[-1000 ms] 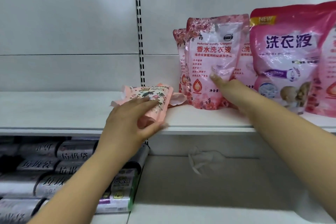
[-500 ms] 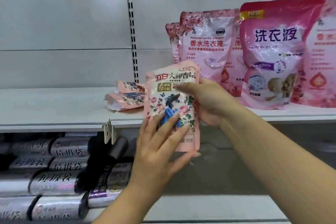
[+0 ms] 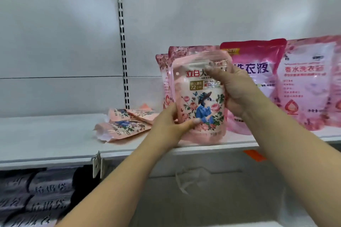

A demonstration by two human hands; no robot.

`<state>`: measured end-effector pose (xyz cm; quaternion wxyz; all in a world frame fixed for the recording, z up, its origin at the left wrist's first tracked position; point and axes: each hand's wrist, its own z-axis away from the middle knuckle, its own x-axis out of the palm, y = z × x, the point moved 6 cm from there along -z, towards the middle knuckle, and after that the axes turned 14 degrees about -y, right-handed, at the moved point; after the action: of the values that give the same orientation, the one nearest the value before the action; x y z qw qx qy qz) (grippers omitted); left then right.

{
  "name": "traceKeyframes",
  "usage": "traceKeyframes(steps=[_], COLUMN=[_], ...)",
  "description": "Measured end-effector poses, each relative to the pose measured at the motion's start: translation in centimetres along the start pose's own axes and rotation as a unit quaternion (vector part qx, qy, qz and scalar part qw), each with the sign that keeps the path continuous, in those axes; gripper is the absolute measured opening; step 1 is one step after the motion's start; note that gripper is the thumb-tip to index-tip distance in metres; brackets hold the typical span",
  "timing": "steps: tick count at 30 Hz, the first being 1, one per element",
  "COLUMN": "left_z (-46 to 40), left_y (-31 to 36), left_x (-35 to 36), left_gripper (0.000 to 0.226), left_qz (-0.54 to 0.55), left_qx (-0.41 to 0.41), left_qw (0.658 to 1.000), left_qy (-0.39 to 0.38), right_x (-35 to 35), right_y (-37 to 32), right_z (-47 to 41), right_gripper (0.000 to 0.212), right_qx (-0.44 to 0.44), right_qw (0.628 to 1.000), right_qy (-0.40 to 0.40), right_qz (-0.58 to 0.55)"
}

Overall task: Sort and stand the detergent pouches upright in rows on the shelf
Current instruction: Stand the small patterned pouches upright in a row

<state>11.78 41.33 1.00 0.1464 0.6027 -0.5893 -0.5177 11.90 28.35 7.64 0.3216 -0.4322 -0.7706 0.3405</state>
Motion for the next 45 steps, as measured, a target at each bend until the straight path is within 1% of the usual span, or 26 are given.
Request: traceKeyframes(steps=[2, 3, 5, 7, 10, 12, 14, 15, 17, 19, 23, 26, 30, 34, 36, 39, 42, 43, 45], left_z=[-0.6, -0.8, -1.1, -1.2, -1.0, -0.9, -1.1, -1.1, -1.1, -1.0, -1.2, -1.1, -0.6, -0.2, -0.2, 0.1, 1.4, 2.1, 4.0], left_y=[-0.4, -0.5, -0.9, -1.4, -1.6, -1.5, -1.5, -1.6, -1.6, -1.7, -1.8, -1.6, -0.7, -0.6, -0.3, 0.1, 1.0, 1.1, 1.1], left_x=[0.4, 0.5, 0.4, 0.4, 0.3, 0.2, 0.2, 0.2, 0.3, 0.2, 0.2, 0.4, 0.9, 1.4, 1.2, 0.8, 0.2, -0.2, -1.7], left_gripper=[0.027, 0.024, 0.019, 0.02, 0.023, 0.022, 0.022, 0.023, 0.032, 0.04, 0.037, 0.046, 0.039, 0.034, 0.032, 0.033, 0.032, 0.032, 0.031], left_qz=[-0.005, -0.006, -0.01, 0.01, 0.006, -0.004, -0.029, -0.044, -0.07, -0.092, -0.107, -0.118, -0.132, -0.19, -0.202, -0.19, -0.206, -0.206, -0.209], left_qx=[-0.014, -0.025, -0.057, -0.081, -0.085, -0.079, -0.08, -0.086, -0.094, -0.102, -0.087, -0.091, -0.09, -0.096, -0.109, -0.13, -0.12, -0.121, -0.122], left_qw=[1.0, 0.999, 0.997, 0.996, 0.996, 0.997, 0.996, 0.995, 0.993, 0.99, 0.989, 0.987, 0.984, 0.976, 0.973, 0.973, 0.971, 0.971, 0.97], left_qy=[-0.019, -0.028, -0.042, -0.041, -0.024, -0.018, -0.024, -0.028, -0.018, -0.013, -0.044, -0.06, -0.074, -0.048, -0.038, -0.022, -0.012, -0.009, 0.021], right_x=[-0.7, -1.1, -1.6, -1.8, -2.3, -3.1, -3.9, -4.1, -4.3, -4.4, -4.6, -4.5, -4.8, -4.6, -4.5, -4.2, -3.8, -3.5, -2.1], right_y=[0.3, 0.4, 0.5, 0.9, 2.5, 3.9, 4.6, 4.6, 4.2, 4.2, 4.0, 3.9, 3.7, 3.8, 3.7, 3.5, 2.9, 2.7, 2.2], right_z=[0.2, 0.2, 0.3, 0.5, 1.6, 2.7, 3.1, 3.2, 3.4, 3.7, 4.1, 4.1, 4.4, 5.2, 5.3, 5.6, 7.3, 8.0, 8.9], right_gripper=[0.07, 0.066, 0.053, 0.043, 0.046, 0.032, 0.019, 0.017, 0.02, 0.024, 0.028, 0.028, 0.034, 0.034, 0.037, 0.052, 0.058, 0.059, 0.052], right_qx=[-0.01, -0.016, -0.009, 0.035, 0.136, 0.17, 0.149, 0.125, 0.067, 0.031, -0.013, -0.008, -0.006, -0.018, -0.007, 0.014, 0.003, 0.0, -0.015], right_qw=[1.0, 1.0, 1.0, 0.998, 0.98, 0.973, 0.979, 0.983, 0.988, 0.985, 0.976, 0.968, 0.963, 0.95, 0.937, 0.919, 0.899, 0.889, 0.871], right_qy=[0.002, 0.007, 0.006, -0.01, -0.049, -0.038, -0.001, 0.018, 0.046, 0.066, 0.098, 0.103, 0.113, 0.118, 0.124, 0.128, 0.161, 0.167, 0.152], right_qz=[0.003, -0.003, -0.002, 0.045, 0.134, 0.151, 0.141, 0.131, 0.132, 0.154, 0.196, 0.23, 0.243, 0.287, 0.325, 0.374, 0.408, 0.426, 0.466])
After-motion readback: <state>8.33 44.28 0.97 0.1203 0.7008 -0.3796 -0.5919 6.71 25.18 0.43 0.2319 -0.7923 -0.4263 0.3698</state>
